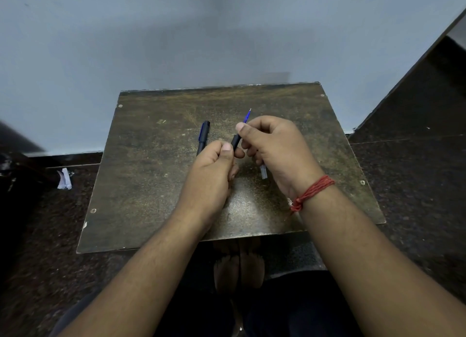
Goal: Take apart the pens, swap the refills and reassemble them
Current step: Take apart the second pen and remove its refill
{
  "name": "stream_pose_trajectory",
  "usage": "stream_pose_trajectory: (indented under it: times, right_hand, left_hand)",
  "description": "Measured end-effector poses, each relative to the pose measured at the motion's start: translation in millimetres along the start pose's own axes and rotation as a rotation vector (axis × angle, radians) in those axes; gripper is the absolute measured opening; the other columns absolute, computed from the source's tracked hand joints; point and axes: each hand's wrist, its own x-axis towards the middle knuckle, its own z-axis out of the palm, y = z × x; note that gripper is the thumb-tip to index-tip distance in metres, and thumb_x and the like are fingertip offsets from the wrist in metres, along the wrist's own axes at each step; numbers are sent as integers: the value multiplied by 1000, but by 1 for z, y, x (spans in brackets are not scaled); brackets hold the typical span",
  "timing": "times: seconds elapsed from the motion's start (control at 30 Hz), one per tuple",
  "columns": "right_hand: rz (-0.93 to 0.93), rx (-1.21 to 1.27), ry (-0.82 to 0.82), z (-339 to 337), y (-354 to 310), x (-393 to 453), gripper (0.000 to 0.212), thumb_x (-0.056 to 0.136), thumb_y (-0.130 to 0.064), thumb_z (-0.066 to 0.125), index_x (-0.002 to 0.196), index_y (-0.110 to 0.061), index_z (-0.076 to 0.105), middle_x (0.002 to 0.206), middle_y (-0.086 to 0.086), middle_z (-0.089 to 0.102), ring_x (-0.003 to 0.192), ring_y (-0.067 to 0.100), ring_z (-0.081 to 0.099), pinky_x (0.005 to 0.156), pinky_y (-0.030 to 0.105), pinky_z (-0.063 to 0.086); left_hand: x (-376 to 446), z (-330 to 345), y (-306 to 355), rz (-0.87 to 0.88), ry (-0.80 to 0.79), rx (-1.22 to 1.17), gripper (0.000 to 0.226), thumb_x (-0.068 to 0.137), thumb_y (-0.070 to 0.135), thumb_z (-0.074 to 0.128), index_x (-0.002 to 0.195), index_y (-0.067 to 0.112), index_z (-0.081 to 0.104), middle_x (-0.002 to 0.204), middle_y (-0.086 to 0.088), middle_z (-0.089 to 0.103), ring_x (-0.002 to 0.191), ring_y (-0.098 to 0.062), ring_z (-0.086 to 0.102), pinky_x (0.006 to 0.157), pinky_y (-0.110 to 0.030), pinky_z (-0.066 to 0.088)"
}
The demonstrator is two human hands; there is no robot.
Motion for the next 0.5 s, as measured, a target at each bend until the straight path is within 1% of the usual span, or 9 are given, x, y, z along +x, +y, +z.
stream_pose_trajectory:
  times: [0.1,0.23,0.37,0.5]
  right_hand:
    - [-24,55,59,-4,-1,2,18,91,-24,69,77,-12,67,62,-3,62,56,9,53,49,21,41]
    - [-42,131,174,-13,-1,7,18,91,-25,69,74,-18,67,62,-3,61,55,10,53,48,23,41]
    - [-48,230,275,-25,-2,13,18,92,-20,67,75,-18,66,58,-6,61,50,7,53,43,20,38]
    - [-39,289,379,-42,-1,18,18,94,-21,66,76,-17,64,61,-5,64,54,9,56,45,21,40]
  left_hand:
    - [0,0,0,2,1,24,33,108,32,40,87,23,64,55,12,46,40,-1,31,39,-17,26]
    - [-2,1,-1,18,-10,114,33,108,35,41,87,27,66,56,14,47,44,0,34,42,-17,28]
    - [-3,1,-3,57,1,248,31,110,31,41,93,21,65,54,16,47,43,0,36,44,-16,29]
    - [-4,0,-3,97,13,355,30,110,32,41,93,24,64,54,21,49,47,1,40,49,-16,30]
